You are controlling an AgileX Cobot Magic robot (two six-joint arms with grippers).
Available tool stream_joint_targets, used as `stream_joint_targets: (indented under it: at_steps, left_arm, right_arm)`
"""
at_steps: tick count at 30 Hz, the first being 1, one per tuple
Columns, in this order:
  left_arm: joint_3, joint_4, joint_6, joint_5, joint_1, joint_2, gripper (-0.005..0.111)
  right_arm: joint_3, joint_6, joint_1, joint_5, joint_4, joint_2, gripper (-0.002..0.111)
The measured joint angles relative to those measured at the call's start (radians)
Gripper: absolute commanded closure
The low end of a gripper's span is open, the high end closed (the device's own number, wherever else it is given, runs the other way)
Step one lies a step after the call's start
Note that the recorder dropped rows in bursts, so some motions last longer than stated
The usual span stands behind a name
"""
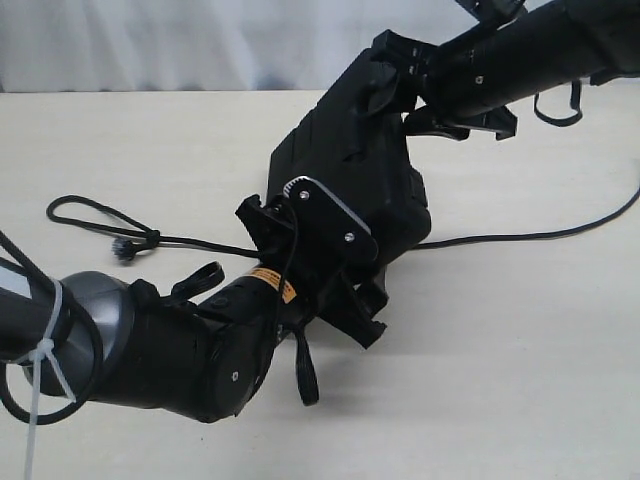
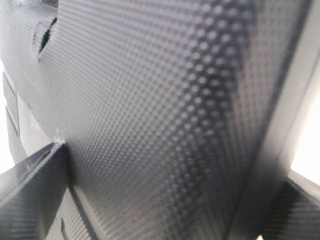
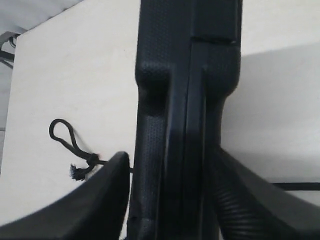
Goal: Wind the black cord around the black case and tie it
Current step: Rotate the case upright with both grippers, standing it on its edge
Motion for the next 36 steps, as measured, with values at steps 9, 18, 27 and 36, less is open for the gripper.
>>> stream_joint_targets:
  at_steps: [9, 18, 27, 36]
  left_arm:
    - [0.0, 0.003, -0.042, -0.008, 0.0, 0.0, 0.107]
    - [0.0, 0.006, -0.042, -0.008, 0.0, 0.0, 0.107]
    - [0.0, 0.006, -0.054, -0.012, 0.0, 0.0, 0.107]
    - [0.0, 0.007, -0.056, -0.013, 0.0, 0.0, 0.107]
  right_arm:
    - [0.085, -0.013, -0.09, 0.164, -0.169, -0.211, 0.039]
    - [0.329, -0.262, -0.089, 0.165, 0.235, -0.308, 0.038]
    - [0.329, -0.187, 0.025, 0.027, 0.174, -0.258, 0.039]
    - [0.329, -0.142, 0.087, -0.023, 0.169, -0.212, 0.087]
